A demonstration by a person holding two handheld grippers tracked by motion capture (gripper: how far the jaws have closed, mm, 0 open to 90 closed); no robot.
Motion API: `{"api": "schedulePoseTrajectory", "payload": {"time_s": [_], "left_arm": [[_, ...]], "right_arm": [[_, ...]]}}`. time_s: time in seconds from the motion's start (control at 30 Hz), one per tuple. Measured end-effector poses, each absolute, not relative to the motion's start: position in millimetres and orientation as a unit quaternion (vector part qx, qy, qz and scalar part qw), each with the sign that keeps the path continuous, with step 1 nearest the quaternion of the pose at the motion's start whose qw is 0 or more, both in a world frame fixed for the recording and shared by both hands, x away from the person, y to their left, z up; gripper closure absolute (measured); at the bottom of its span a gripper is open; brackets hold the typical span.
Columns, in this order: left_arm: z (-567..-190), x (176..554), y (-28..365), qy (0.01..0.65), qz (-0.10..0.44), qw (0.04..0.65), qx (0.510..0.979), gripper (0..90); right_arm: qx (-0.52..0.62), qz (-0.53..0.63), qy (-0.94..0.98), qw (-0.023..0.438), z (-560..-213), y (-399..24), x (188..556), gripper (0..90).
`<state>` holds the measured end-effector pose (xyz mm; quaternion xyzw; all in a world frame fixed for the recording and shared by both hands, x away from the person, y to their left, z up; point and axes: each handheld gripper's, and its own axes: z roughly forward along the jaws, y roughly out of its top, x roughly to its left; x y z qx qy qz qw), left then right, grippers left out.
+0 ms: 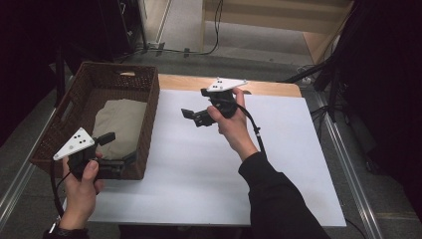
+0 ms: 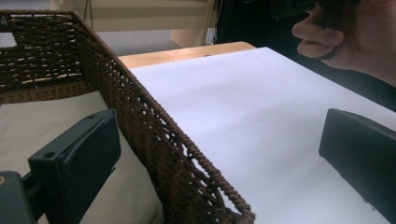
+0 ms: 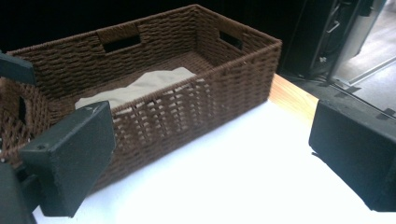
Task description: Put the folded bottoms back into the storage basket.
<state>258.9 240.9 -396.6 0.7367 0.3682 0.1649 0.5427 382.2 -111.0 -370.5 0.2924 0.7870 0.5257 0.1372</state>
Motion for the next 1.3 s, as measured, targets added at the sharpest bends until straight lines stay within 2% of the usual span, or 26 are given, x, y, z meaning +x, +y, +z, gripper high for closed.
{"api": "schedulePoseTrajectory", "payload": {"time_s": [0.67, 1.3], "left_arm": [[-400, 256, 215, 0.352, 0.154, 0.544, 0.746, 0.0], [-409, 256, 205, 0.349, 0.149, 0.541, 0.751, 0.0]], "right_arm": [[0.323, 0.53, 0.768, 0.161, -379, -184, 348, 0.0], [0.356, 0.521, 0.753, 0.184, -402, -259, 311, 0.0]]}}
